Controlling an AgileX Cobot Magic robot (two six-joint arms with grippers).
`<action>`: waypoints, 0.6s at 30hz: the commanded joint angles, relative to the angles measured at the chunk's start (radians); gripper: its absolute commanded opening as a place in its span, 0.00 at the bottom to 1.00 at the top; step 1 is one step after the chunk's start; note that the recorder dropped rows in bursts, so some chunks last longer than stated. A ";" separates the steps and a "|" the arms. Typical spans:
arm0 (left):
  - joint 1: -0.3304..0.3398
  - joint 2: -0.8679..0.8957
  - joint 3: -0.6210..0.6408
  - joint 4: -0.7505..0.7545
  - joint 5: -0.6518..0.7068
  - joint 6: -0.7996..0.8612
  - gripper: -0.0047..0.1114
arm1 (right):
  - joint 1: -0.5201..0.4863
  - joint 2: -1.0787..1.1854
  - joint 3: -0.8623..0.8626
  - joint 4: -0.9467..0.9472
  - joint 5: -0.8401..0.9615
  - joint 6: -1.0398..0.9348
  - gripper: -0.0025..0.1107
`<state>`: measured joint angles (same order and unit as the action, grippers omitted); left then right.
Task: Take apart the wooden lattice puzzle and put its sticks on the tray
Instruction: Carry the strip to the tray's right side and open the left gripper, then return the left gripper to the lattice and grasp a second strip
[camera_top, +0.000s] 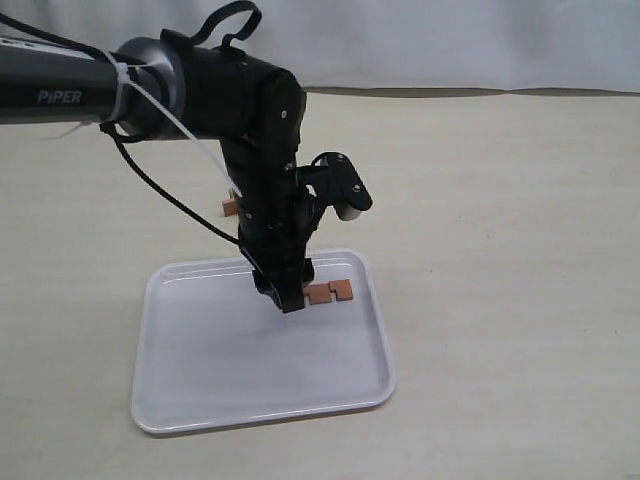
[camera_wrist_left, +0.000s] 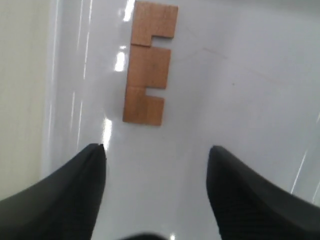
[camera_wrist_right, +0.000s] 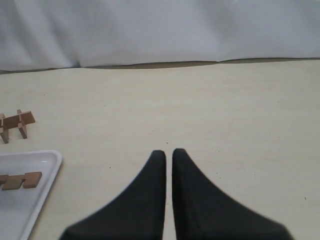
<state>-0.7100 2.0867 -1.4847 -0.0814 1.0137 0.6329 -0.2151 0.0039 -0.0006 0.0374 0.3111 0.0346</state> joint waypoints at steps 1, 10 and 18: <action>0.002 -0.064 -0.007 0.074 0.019 -0.029 0.53 | -0.008 -0.004 0.001 0.003 -0.013 -0.010 0.06; 0.041 -0.204 -0.007 0.132 -0.110 -0.092 0.53 | -0.008 -0.004 0.001 0.003 -0.013 -0.010 0.06; 0.194 -0.201 -0.005 0.122 -0.154 -0.186 0.53 | -0.008 -0.004 0.001 0.003 -0.015 -0.010 0.06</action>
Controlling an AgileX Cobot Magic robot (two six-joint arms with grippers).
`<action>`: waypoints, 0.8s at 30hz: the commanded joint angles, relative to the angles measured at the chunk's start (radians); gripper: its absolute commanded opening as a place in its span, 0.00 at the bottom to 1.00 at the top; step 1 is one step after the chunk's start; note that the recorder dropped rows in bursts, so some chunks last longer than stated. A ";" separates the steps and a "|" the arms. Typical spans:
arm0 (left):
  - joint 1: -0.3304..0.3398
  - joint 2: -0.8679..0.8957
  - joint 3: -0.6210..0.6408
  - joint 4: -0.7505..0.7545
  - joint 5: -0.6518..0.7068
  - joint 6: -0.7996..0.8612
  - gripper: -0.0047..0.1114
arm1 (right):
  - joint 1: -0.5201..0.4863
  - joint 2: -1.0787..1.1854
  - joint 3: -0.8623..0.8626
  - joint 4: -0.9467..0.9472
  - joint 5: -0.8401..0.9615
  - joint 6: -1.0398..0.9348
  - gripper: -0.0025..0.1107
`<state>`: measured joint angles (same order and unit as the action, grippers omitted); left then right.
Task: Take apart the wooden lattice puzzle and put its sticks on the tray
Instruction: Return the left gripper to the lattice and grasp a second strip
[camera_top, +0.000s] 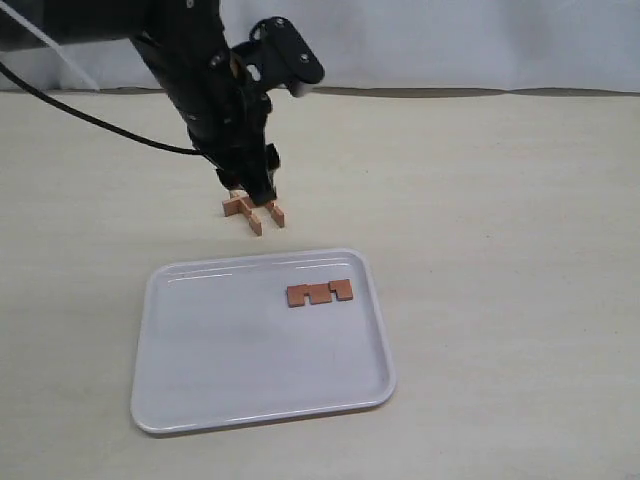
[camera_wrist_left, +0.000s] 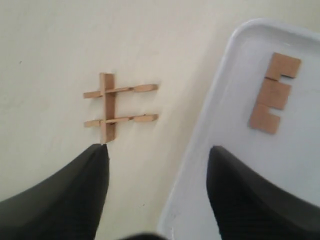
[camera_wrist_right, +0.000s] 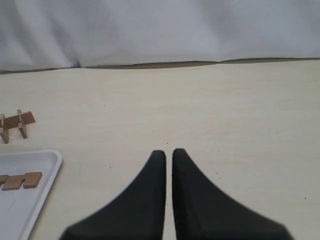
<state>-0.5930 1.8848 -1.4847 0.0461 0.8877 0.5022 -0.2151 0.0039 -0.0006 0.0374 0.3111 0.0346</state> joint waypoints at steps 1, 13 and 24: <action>0.102 0.005 -0.005 -0.005 -0.035 -0.073 0.53 | -0.008 -0.004 0.001 0.003 -0.015 -0.010 0.06; 0.219 0.150 -0.005 -0.039 -0.079 -0.036 0.53 | -0.008 -0.004 0.001 0.003 -0.015 -0.008 0.06; 0.219 0.253 -0.005 -0.059 -0.247 -0.004 0.53 | -0.051 -0.004 0.001 0.003 -0.015 -0.008 0.06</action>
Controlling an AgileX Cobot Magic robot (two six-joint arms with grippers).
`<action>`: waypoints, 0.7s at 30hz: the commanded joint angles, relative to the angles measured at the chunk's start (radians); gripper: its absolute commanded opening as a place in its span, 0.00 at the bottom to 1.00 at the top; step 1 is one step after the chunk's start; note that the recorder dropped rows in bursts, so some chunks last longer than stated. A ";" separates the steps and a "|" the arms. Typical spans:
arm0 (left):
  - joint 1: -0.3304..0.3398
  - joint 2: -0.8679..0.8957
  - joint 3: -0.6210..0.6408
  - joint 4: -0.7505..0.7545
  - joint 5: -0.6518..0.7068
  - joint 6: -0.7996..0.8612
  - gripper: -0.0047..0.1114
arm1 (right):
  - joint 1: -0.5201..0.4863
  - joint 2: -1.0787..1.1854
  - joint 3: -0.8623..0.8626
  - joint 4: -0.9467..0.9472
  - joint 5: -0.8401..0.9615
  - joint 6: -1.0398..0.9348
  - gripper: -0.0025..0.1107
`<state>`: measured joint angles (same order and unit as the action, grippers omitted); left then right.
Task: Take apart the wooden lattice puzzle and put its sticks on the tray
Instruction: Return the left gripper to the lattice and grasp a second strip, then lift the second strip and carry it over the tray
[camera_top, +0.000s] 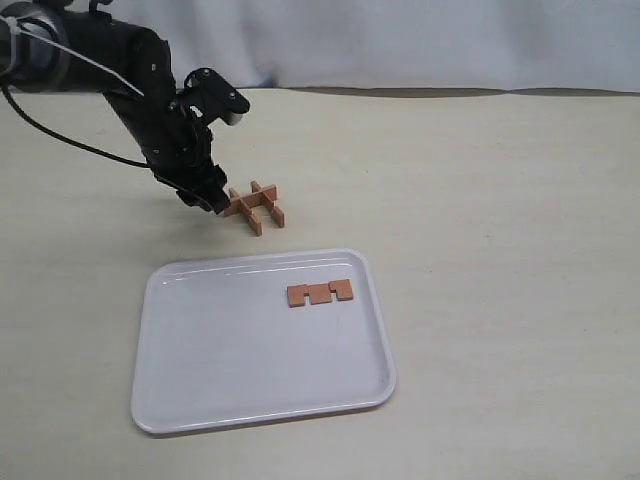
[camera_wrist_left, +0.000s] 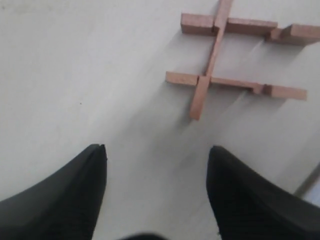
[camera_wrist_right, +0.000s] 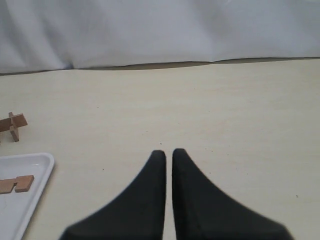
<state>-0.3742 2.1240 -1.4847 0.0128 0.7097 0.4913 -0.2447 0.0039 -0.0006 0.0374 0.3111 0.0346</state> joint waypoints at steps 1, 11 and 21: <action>0.001 0.020 -0.005 -0.033 -0.074 0.012 0.53 | -0.023 -0.004 0.001 0.003 -0.015 -0.008 0.06; 0.001 0.061 -0.005 -0.092 -0.034 0.091 0.52 | -0.022 -0.004 0.001 0.003 -0.015 -0.010 0.06; 0.001 0.088 -0.005 -0.217 -0.077 0.199 0.46 | -0.022 -0.004 0.001 0.003 -0.015 -0.010 0.06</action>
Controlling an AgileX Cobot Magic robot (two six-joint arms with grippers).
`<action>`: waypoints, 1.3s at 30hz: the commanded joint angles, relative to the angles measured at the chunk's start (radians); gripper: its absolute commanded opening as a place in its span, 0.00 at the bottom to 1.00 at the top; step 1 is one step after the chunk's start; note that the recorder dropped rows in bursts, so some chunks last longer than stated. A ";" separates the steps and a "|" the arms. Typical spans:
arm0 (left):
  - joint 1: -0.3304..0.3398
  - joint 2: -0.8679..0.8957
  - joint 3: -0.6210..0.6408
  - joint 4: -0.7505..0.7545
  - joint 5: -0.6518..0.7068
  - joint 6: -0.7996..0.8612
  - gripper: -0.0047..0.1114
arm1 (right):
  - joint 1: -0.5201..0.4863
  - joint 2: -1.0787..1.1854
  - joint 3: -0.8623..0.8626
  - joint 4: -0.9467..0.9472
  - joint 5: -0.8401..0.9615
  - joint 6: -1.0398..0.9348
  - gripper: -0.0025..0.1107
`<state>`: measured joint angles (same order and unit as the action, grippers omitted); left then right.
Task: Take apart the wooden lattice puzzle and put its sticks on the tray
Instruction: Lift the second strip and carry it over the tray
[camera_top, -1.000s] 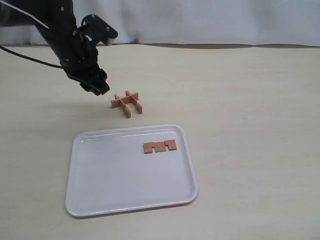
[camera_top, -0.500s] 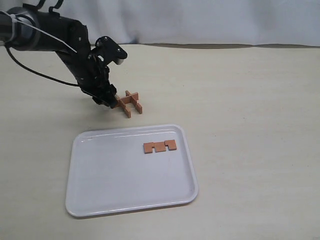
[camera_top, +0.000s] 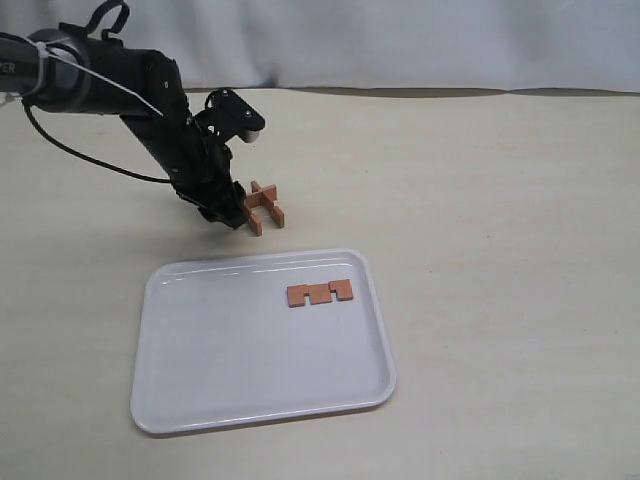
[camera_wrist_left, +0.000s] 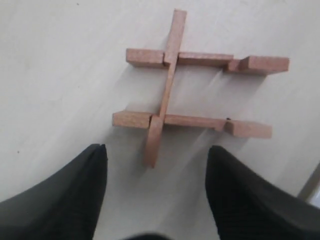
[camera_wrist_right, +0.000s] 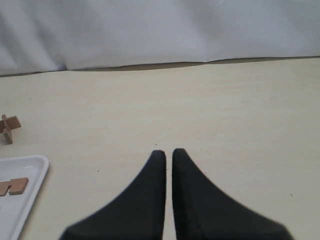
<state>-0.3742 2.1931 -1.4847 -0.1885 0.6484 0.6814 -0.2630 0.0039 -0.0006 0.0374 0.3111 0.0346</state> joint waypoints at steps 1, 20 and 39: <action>0.001 0.025 -0.005 -0.015 -0.020 0.009 0.39 | -0.004 -0.004 0.001 0.003 -0.015 -0.010 0.06; 0.001 -0.031 -0.005 -0.019 0.030 0.025 0.04 | -0.004 -0.004 0.001 0.003 -0.015 -0.008 0.06; -0.293 -0.243 -0.005 -0.263 0.470 0.141 0.04 | -0.004 -0.004 0.001 0.003 -0.015 -0.008 0.06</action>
<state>-0.6285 1.9386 -1.4847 -0.4374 1.1128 0.8129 -0.2630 0.0039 -0.0006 0.0374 0.3111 0.0346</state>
